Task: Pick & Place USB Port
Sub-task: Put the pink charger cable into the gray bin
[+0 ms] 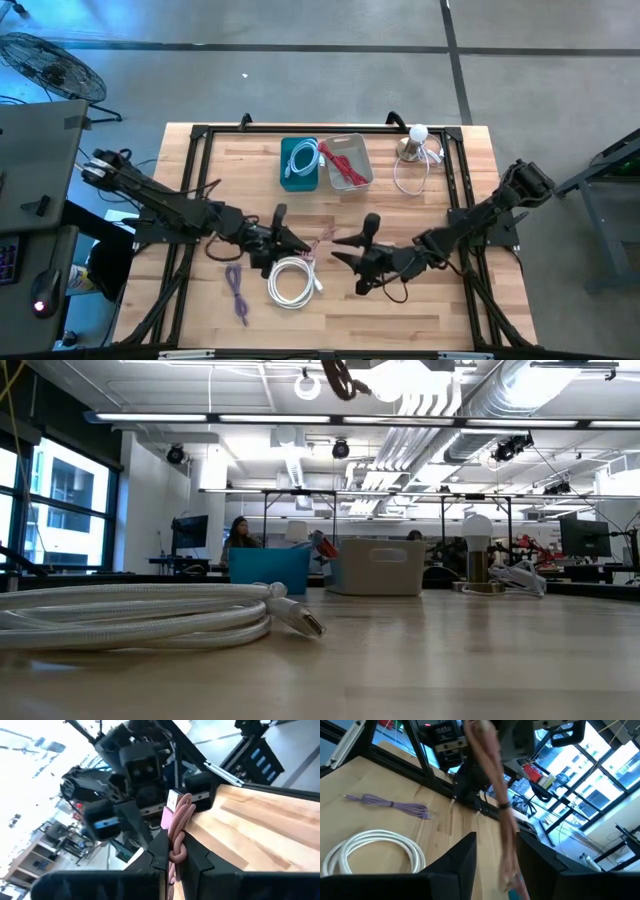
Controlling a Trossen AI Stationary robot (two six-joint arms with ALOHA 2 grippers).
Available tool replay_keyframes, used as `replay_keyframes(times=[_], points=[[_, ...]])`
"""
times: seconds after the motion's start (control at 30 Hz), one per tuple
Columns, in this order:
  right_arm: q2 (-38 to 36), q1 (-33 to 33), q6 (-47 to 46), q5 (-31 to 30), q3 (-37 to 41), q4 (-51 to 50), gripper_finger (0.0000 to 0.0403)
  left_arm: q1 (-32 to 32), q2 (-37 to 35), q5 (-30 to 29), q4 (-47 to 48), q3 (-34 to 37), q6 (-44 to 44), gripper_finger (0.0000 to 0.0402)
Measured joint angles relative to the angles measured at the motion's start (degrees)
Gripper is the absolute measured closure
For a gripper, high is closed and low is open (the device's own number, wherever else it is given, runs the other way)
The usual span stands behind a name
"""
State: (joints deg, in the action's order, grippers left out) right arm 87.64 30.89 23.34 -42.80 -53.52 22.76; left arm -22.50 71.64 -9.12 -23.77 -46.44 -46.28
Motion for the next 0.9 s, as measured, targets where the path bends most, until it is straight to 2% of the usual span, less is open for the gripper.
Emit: replay_keyframes(times=[0.2,0.37,0.53,0.73,0.9], points=[[0.0,0.0,-0.8,0.5,0.0,-0.8,0.0273,0.1,-3.9,2.2,-3.3,0.0,-4.3,0.0387],[0.0,0.3,-1.2,1.0,0.0,-0.9,0.0273,4.3,-6.4,5.7,-3.2,0.0,-4.0,0.0388],[0.0,0.9,-0.9,1.0,0.0,-1.0,0.0272,12.4,-6.6,12.3,-4.5,0.0,-0.2,0.0388],[0.0,1.9,-0.8,0.6,0.0,-2.3,0.0272,23.6,-6.5,17.6,-0.2,0.0,3.6,0.0388],[0.0,2.3,-1.0,-2.8,0.0,-4.0,0.0272,31.7,-6.6,26.9,-0.2,0.0,9.0,0.0388]])
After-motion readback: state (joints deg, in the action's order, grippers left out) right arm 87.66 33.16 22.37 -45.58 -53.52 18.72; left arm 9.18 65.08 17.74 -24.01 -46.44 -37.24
